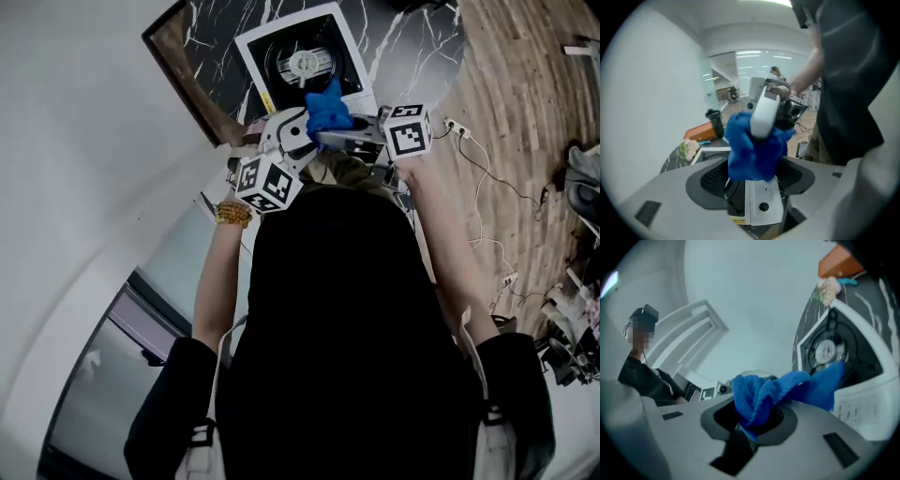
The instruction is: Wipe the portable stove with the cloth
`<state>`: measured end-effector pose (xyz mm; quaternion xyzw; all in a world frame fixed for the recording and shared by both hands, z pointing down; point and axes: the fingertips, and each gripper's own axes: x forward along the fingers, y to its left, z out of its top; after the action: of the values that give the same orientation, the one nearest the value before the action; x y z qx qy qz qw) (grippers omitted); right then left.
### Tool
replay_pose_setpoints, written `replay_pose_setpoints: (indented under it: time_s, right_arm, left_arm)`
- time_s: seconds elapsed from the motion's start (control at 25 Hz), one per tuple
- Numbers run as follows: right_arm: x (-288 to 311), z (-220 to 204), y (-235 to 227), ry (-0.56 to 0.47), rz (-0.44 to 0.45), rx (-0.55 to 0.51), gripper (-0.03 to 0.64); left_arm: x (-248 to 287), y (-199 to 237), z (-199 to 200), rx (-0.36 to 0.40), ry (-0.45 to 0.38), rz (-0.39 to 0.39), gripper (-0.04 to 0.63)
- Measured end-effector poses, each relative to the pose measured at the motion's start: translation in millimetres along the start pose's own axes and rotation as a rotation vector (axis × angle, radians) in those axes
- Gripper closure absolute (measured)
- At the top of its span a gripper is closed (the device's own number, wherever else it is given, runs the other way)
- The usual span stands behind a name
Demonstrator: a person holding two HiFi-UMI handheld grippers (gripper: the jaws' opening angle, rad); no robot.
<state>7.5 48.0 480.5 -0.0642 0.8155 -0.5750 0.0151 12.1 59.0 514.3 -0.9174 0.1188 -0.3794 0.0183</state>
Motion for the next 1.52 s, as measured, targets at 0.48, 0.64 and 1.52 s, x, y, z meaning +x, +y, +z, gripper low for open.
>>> replay_pose_setpoints:
  time_s: [0.48,0.64,1.52]
  right_arm:
    - [-2.4,26.0,-4.3,-0.393,-0.179,-0.077,0.368]
    - [26.2,21.4,0.7,-0.462,-0.089,0.060,0.347]
    - [-49.9,-2.9,-108.1,-0.078,-1.129,-0.287,0.373]
  left_arm:
    - [-16.0,36.1,19.2,-0.076,-0.193,0.002,0.488]
    - [-39.8,36.2,26.8,0.013,-0.330,-0.086,0.517]
    - [25.7,41.9,-121.0,-0.225,0.092,-0.385,0.368]
